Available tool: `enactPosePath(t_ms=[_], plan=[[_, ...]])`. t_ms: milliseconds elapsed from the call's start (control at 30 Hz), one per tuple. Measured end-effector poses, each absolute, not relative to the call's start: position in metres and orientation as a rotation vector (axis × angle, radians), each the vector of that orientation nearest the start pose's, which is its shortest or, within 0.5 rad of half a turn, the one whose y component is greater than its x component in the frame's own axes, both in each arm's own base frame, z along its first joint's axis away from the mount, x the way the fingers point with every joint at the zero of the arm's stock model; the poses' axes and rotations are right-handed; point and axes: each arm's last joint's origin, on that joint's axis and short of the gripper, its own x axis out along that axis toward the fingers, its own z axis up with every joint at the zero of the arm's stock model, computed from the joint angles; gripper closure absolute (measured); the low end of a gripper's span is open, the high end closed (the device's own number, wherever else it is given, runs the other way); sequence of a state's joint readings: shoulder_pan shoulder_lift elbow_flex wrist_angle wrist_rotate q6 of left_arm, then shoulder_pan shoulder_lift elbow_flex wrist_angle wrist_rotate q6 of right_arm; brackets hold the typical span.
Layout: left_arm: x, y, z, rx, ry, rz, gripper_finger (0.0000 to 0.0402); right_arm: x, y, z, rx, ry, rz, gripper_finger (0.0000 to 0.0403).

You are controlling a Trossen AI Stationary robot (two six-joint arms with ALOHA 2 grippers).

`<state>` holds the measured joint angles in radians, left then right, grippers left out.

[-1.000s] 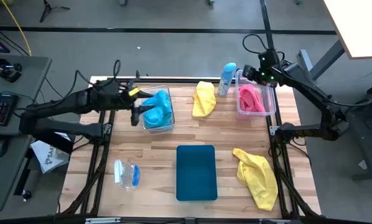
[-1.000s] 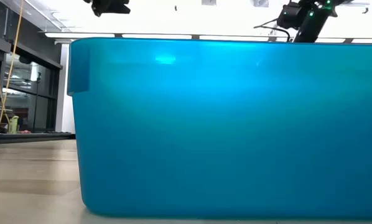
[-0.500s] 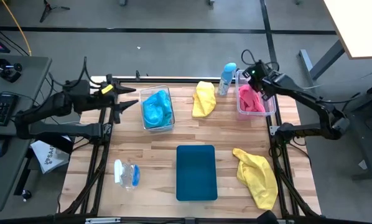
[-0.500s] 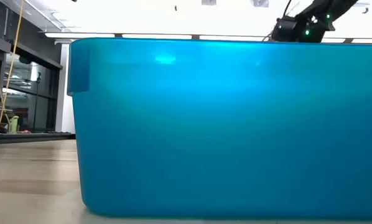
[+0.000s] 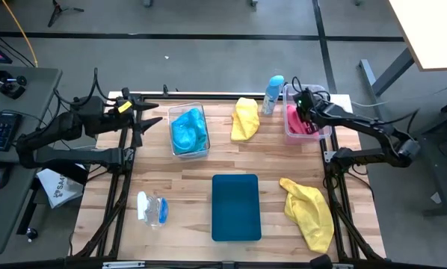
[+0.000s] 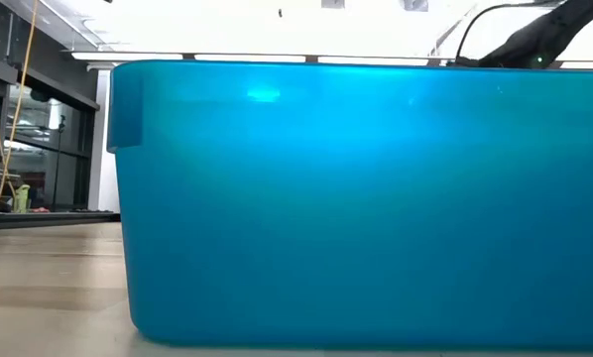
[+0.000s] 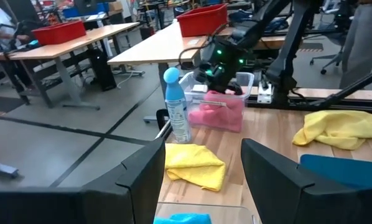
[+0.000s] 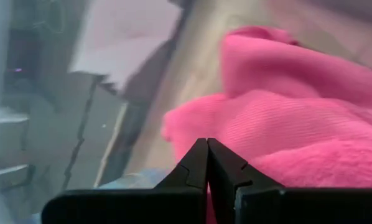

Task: Sort microfiber towel by color & place in baskets
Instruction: Put the pink towel into the right transparent bin

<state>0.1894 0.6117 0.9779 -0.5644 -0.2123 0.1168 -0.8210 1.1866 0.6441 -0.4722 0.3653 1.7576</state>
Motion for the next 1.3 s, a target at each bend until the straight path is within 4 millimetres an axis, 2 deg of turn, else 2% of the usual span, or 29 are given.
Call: enactPosePath(t_ms=[467, 767, 967, 1300], plan=[[0.102, 0.027, 0.380, 0.086, 0.218, 0.426, 0.0202, 0.114, -0.153, 0.155, 1.743, -0.155, -1.819, 0.0403], [0.102, 0.027, 0.380, 0.087, 0.218, 0.436, 0.0202, 0.116, -0.153, 0.138, 1.771, -0.112, -1.828, 0.0403], [0.102, 0.027, 0.380, 0.087, 0.218, 0.437, 0.0202, 0.121, -0.161, 0.144, 1.742, -0.221, -1.767, 0.0403], [0.102, 0.027, 0.380, 0.087, 0.218, 0.438, 0.0202, 0.127, -0.176, 0.175, 1.620, -0.274, -1.737, 0.0403]])
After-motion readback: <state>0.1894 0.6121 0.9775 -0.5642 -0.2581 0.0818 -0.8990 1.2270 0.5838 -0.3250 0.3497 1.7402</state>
